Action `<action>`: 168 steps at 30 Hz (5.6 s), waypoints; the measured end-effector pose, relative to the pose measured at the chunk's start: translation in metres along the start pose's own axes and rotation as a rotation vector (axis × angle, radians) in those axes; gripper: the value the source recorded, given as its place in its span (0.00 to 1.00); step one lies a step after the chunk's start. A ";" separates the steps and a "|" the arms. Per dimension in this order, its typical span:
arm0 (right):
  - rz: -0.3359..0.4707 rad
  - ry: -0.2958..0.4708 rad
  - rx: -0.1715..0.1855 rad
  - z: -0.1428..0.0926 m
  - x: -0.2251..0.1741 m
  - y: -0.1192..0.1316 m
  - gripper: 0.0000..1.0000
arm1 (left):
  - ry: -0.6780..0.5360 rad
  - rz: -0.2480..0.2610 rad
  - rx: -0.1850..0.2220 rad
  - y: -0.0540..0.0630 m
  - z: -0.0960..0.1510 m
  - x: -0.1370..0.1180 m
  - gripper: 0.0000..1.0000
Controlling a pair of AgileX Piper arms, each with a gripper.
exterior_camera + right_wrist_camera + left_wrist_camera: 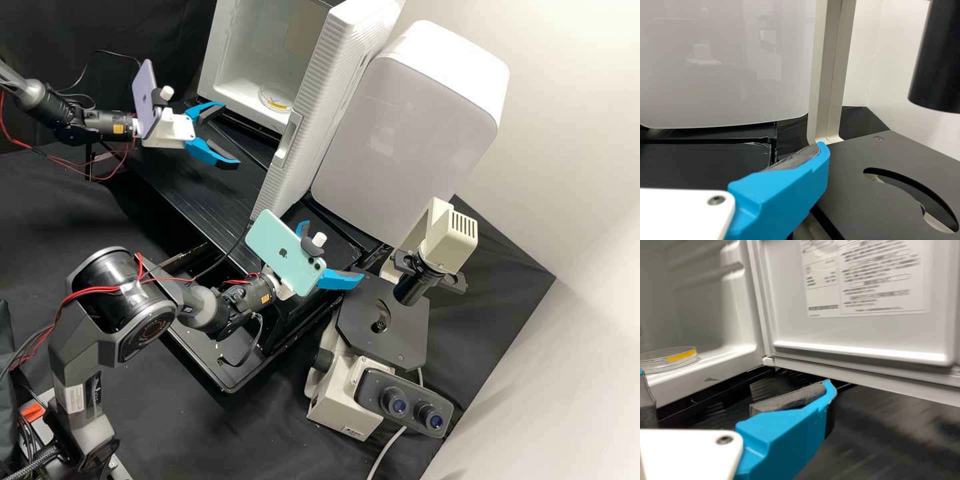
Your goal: Take the petri dish out of the incubator
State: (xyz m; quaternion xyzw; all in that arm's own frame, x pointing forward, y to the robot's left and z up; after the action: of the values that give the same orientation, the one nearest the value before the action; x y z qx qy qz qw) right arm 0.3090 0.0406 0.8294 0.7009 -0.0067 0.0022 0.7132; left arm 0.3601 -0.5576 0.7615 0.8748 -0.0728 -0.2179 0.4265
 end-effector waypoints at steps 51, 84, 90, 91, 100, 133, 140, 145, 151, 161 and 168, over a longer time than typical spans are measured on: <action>0.000 0.000 0.000 0.000 0.000 0.000 1.00 | 0.022 0.042 -0.216 0.029 -0.049 0.091 1.00; 0.000 0.000 0.000 0.000 0.000 0.000 1.00 | 0.085 0.068 -0.267 0.018 -0.089 0.129 1.00; 0.000 0.000 0.000 0.000 0.000 0.000 1.00 | 0.097 0.067 -0.275 0.018 -0.091 0.132 1.00; 0.000 0.000 0.000 0.000 0.000 0.000 1.00 | 0.102 0.071 -0.280 0.019 -0.092 0.131 1.00; 0.000 0.000 0.000 0.000 0.000 0.000 1.00 | 0.188 0.096 -0.238 0.016 -0.098 0.126 1.00; 0.000 0.000 0.000 0.000 0.000 0.000 1.00 | 0.247 0.078 -0.180 0.019 -0.096 0.131 1.00; 0.000 0.000 0.000 0.000 0.000 0.000 1.00 | 0.253 0.089 -0.125 0.015 -0.095 0.143 1.00; 0.000 0.000 0.000 0.000 0.000 0.000 1.00 | 0.286 0.096 -0.100 0.015 -0.099 0.148 1.00; 0.000 0.000 0.000 0.000 0.000 0.000 1.00 | 0.313 0.104 -0.097 0.016 -0.102 0.151 1.00; 0.000 0.000 0.000 0.000 0.000 0.000 1.00 | 0.307 0.106 -0.091 0.014 -0.102 0.155 1.00; 0.000 0.000 0.000 0.000 0.000 0.000 1.00 | 0.229 0.112 -0.106 0.013 -0.095 0.163 1.00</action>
State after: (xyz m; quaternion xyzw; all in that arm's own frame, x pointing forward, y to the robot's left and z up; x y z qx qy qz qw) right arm 0.3090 0.0406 0.8294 0.7009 -0.0067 0.0022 0.7132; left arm 0.5490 -0.5492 0.7709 0.8648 -0.0607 -0.0962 0.4891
